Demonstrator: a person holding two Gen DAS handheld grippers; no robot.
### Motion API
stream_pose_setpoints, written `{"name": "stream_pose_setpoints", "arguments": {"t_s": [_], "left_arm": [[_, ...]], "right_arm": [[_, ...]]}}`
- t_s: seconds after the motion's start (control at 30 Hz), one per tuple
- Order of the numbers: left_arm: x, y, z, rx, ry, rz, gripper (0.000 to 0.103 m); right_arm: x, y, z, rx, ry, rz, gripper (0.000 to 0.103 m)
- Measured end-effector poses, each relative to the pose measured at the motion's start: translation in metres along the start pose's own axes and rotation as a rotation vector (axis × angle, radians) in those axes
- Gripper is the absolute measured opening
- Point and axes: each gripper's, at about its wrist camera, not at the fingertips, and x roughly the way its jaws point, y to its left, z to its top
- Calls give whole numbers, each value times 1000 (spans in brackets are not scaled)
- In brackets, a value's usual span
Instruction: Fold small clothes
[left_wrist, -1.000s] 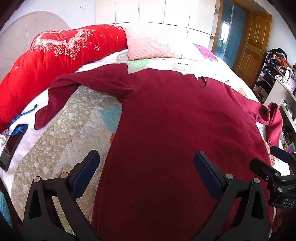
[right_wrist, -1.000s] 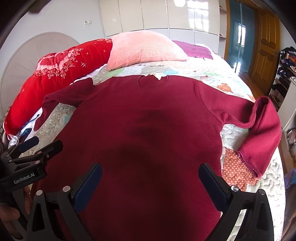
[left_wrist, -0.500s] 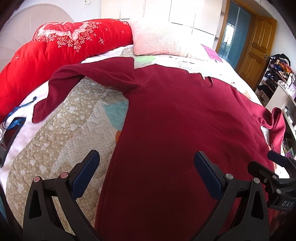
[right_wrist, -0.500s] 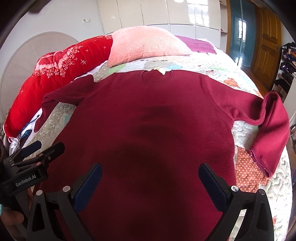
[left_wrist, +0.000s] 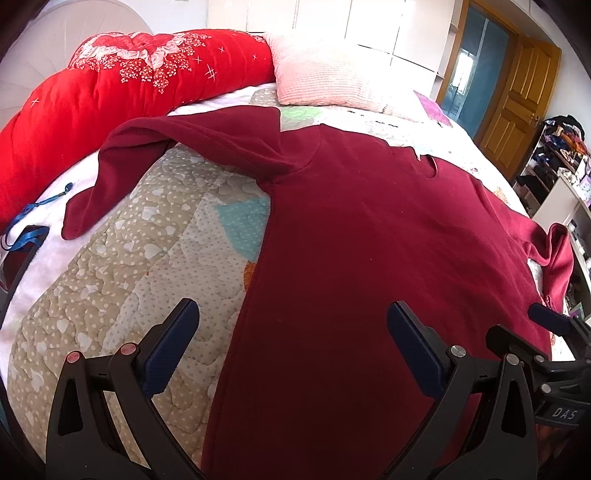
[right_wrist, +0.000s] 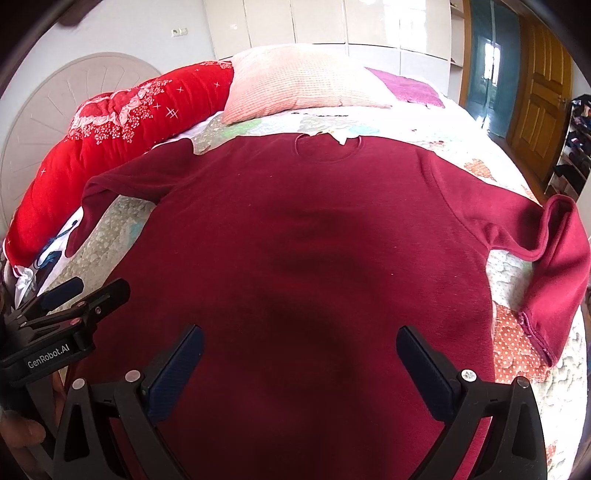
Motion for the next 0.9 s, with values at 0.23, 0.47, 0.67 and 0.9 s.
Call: {"name": "stream_pose_setpoints", "arguments": {"t_s": [0.23, 0.47, 0.67, 0.9], "left_arm": [[1, 8, 4, -11, 0, 10, 102], [3, 38, 21, -84, -2, 13, 102], [5, 93, 42, -217, -13, 45, 102], [8, 153, 57, -279, -20, 205, 102]], "right_arm": [[5, 8, 4, -11, 8, 15, 103], [12, 15, 6, -26, 19, 30, 103], [19, 19, 9, -26, 31, 54, 103], [22, 22, 13, -21, 36, 89, 103]]}}
